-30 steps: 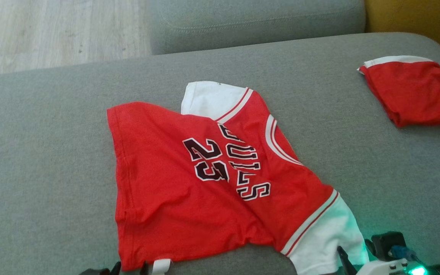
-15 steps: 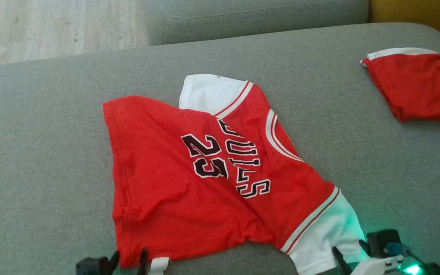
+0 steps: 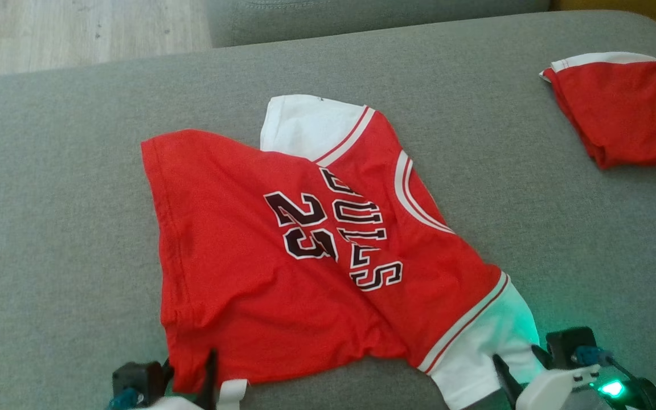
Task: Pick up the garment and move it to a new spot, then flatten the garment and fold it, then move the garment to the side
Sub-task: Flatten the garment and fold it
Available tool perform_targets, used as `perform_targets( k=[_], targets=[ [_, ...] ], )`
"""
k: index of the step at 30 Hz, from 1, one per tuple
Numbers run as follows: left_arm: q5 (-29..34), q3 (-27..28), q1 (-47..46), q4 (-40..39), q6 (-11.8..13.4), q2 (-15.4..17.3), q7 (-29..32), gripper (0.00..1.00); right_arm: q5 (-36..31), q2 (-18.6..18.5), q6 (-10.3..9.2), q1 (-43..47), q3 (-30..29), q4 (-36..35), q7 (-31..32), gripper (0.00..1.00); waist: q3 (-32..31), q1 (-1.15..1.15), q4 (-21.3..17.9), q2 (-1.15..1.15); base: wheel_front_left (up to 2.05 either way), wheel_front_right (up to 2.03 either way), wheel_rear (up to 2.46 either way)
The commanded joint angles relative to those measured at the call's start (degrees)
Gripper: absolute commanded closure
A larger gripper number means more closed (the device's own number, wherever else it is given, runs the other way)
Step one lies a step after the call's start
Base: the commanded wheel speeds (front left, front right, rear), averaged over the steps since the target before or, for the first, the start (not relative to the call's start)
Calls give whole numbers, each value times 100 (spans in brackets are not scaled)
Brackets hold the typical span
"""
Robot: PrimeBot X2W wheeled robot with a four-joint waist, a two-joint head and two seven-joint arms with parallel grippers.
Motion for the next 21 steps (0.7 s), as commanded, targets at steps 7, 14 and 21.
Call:
perform_targets(
  k=[7,14,21],
  targets=[
    [-104,-56,-248,211,-128,5,245,100,496,-227,39,-366,566,123,331,100,108,0,86,0,0,0,0],
    [-299,-85,-96,-28,-227,24,363,100,1066,-141,39,-418,513,-197,33,100,-3,0,65,0,0,0,0],
    [-554,-29,161,-881,-255,34,501,100,1594,-41,39,-311,420,-811,-61,100,-213,0,26,0,0,0,0]
  ],
)
